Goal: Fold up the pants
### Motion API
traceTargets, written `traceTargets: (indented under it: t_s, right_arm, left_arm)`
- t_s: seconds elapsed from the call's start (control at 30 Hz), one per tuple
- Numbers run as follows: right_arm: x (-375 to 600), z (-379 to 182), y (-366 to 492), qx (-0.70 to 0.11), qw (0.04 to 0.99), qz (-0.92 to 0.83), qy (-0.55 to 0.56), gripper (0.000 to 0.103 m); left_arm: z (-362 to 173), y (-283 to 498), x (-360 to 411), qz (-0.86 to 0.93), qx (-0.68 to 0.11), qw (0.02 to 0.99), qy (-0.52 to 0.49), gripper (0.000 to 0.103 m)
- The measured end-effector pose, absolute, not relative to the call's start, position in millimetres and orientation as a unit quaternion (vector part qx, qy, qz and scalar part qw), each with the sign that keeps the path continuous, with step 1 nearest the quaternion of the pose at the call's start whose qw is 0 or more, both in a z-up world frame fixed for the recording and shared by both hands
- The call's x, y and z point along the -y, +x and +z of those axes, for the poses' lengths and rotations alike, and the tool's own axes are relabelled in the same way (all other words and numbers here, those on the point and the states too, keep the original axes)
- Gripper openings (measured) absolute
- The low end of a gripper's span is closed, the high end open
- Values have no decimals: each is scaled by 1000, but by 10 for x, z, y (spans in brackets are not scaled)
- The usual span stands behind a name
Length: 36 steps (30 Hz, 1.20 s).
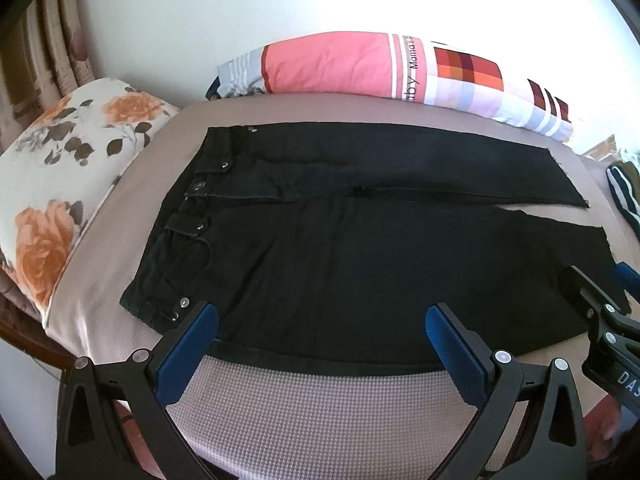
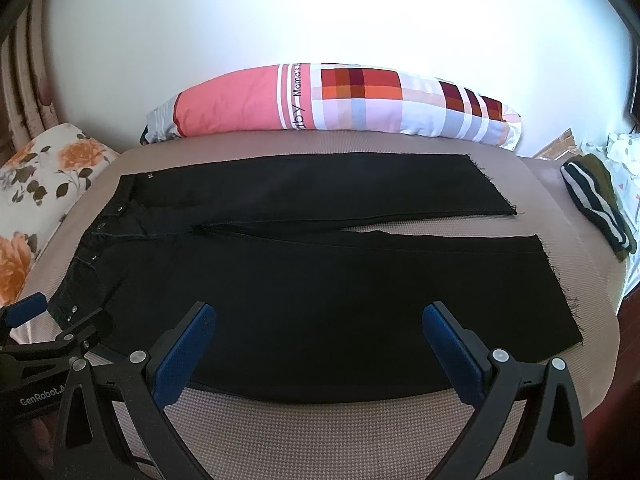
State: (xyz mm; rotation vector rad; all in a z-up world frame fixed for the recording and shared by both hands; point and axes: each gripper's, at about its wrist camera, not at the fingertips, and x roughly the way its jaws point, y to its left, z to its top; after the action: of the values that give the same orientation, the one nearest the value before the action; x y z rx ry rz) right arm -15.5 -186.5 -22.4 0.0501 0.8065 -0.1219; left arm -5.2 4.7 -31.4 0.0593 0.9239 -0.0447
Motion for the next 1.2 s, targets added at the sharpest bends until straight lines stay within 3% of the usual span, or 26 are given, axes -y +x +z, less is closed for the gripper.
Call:
traceTargets:
  t_s: [1.2]
  right_arm:
    - [1878,-252,-41,-398,915,-64,27,103]
  left_arm:
    - [-326,155,-107,-29,-458,888,16,103]
